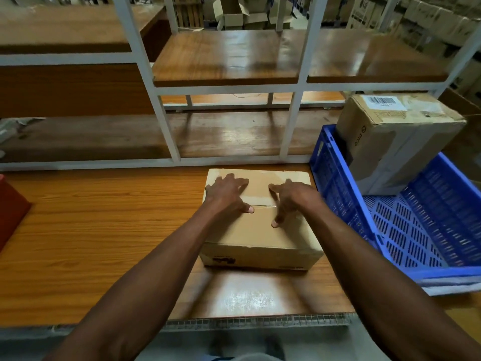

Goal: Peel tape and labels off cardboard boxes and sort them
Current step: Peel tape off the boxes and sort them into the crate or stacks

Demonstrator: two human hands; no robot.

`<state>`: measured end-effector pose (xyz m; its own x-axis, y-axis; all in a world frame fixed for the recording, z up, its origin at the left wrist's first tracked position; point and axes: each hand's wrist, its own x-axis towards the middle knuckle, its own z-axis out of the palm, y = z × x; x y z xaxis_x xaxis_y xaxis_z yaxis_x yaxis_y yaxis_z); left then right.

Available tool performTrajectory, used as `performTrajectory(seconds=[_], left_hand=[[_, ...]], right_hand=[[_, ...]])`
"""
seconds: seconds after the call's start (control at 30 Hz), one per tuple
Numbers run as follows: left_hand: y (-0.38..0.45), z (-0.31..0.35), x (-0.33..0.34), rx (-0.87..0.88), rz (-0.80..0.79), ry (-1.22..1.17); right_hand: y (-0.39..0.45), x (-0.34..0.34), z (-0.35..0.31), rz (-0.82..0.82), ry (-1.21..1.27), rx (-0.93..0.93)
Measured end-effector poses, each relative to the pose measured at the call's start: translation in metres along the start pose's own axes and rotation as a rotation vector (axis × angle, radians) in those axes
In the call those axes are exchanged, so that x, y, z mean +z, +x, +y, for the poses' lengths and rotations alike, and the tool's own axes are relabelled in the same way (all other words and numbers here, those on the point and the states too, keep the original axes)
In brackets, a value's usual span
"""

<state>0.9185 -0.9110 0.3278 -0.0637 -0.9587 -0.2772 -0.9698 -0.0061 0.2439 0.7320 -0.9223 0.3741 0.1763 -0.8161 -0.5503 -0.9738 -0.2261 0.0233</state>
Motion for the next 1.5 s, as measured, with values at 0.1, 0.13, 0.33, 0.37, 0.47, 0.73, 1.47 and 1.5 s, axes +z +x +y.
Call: performTrajectory(seconds=[0.1,0.13,0.33,0.37,0.47,0.73,1.47,1.5], left_hand=[[-0.003,0.002,-0.002,-0.008,-0.033,0.039],[-0.005,0.005,-0.003,-0.019,-0.055,0.049],[-0.025,0.016,0.007,-0.031,-0.159,0.021],[-0.027,0.016,0.008,-0.033,-0.132,0.006],[-0.029,0.016,0.011,-0.044,-0.091,-0.049],[-0.051,0.003,0.037,-0.017,-0.028,0.021],[-0.102,0.002,0.051,0.077,-0.059,0.022],[-0.107,-0.001,0.051,0.088,-0.064,0.020]], right_hand=[[-0.001,0.010,0.000,0.034,0.009,0.009],[-0.002,0.010,0.001,0.035,0.012,0.002],[-0.009,0.009,0.003,0.075,0.097,-0.016],[-0.011,0.009,0.002,0.078,0.097,-0.018],[-0.018,0.014,-0.009,0.033,0.071,-0.038],[-0.023,0.042,-0.002,0.036,0.224,-0.057],[-0.076,0.130,-0.008,0.373,0.270,-0.020],[-0.075,0.123,0.002,0.340,0.275,-0.053]])
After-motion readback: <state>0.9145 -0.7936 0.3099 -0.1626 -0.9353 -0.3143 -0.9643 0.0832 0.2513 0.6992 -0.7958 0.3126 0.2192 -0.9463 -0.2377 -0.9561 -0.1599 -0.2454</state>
